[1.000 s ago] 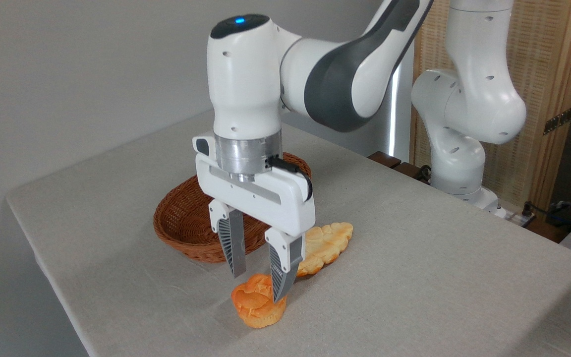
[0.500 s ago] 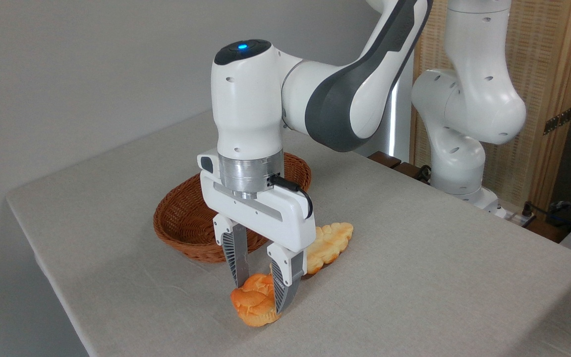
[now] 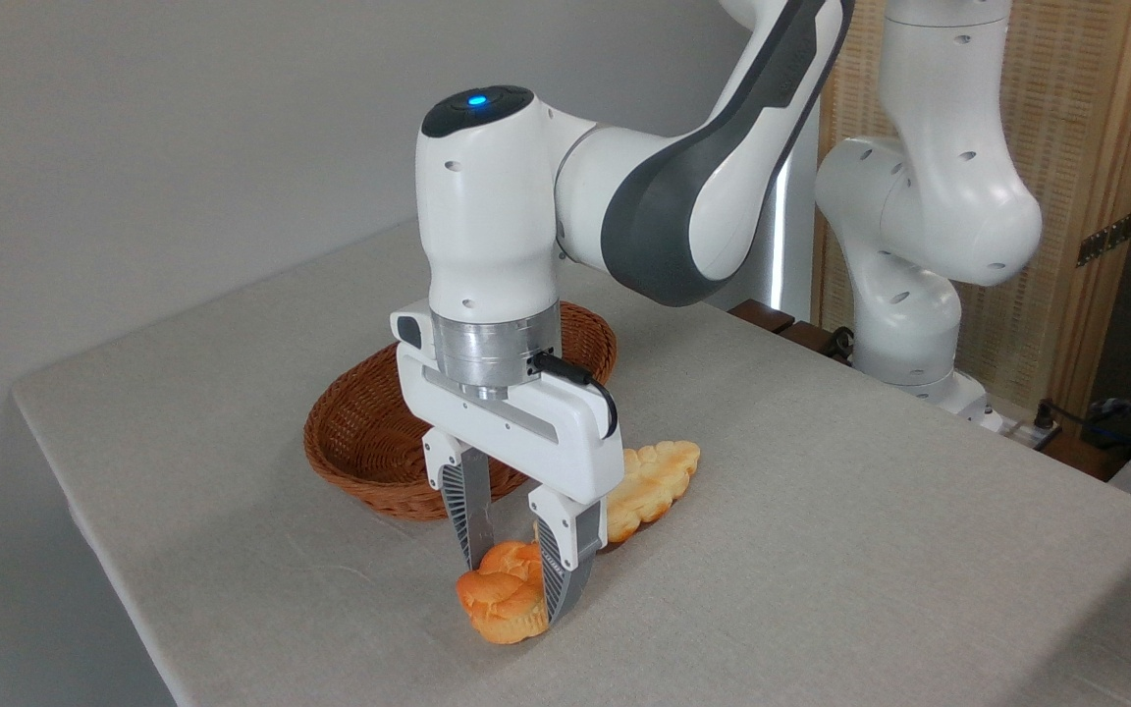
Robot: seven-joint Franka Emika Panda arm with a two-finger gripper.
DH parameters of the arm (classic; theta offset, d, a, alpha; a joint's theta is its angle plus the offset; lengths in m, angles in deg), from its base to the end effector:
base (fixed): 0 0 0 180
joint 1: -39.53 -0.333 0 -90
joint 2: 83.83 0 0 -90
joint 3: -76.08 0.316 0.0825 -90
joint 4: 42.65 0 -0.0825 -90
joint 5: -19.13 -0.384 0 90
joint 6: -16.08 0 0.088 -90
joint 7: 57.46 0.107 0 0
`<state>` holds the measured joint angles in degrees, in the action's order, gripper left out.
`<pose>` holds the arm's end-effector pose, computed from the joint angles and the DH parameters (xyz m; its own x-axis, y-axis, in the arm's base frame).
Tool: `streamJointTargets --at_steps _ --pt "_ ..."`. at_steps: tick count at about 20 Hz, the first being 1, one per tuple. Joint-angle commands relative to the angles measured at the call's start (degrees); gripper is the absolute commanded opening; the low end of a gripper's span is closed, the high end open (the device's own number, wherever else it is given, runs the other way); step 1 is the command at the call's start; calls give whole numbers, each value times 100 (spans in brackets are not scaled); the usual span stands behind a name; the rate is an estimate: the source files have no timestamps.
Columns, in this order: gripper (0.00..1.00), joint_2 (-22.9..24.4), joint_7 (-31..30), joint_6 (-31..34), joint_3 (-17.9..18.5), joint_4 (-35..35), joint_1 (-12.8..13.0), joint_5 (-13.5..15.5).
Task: Put bread into the basket
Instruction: 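Lower the gripper around the orange roll and close on it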
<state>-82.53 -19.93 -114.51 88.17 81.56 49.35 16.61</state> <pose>0.5436 0.0230 0.4169 0.7955 -0.5999 0.0857 -0.5913 -0.7994 -0.1064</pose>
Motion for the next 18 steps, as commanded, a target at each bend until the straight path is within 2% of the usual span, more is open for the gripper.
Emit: streamJointTargets --at_steps 1,12,18 --pt "43 -33 44 -115 48 69 46 -30" --pt "44 -16 44 -107 56 60 46 -12" --pt "44 28 27 -107 100 -194 20 67"
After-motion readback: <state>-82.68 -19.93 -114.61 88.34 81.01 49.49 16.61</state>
